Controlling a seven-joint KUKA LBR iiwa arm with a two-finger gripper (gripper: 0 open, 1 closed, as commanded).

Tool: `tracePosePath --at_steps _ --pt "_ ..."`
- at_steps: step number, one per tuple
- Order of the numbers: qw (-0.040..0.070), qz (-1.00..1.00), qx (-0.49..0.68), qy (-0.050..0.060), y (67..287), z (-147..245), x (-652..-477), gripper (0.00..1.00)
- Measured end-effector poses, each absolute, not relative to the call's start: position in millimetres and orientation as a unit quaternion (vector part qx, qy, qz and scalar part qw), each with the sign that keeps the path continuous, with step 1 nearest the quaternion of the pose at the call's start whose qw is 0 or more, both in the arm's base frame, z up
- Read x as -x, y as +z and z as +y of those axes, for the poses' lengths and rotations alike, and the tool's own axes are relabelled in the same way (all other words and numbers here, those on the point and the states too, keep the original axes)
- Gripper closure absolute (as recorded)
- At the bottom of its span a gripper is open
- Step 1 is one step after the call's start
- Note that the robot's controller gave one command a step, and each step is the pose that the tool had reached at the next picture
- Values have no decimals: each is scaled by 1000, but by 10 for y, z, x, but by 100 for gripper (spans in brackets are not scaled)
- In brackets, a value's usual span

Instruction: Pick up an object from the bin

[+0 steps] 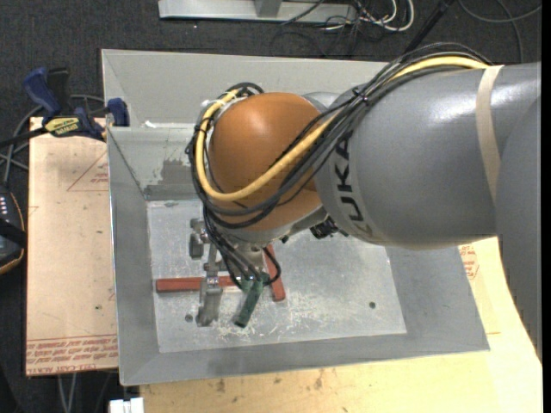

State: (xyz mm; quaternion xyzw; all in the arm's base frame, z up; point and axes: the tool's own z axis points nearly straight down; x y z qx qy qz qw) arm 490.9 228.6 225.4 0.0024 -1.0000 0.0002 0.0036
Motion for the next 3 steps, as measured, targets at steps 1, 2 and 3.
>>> tracePosePath --at_steps 1,2,3 --pt "2 -999 52 1 666 2167 -5532 0" --pt "1 -999 53 -1 714 2175 -5536 100" --pt "-5 -998 67 -3 2195 2283 -5470 100"
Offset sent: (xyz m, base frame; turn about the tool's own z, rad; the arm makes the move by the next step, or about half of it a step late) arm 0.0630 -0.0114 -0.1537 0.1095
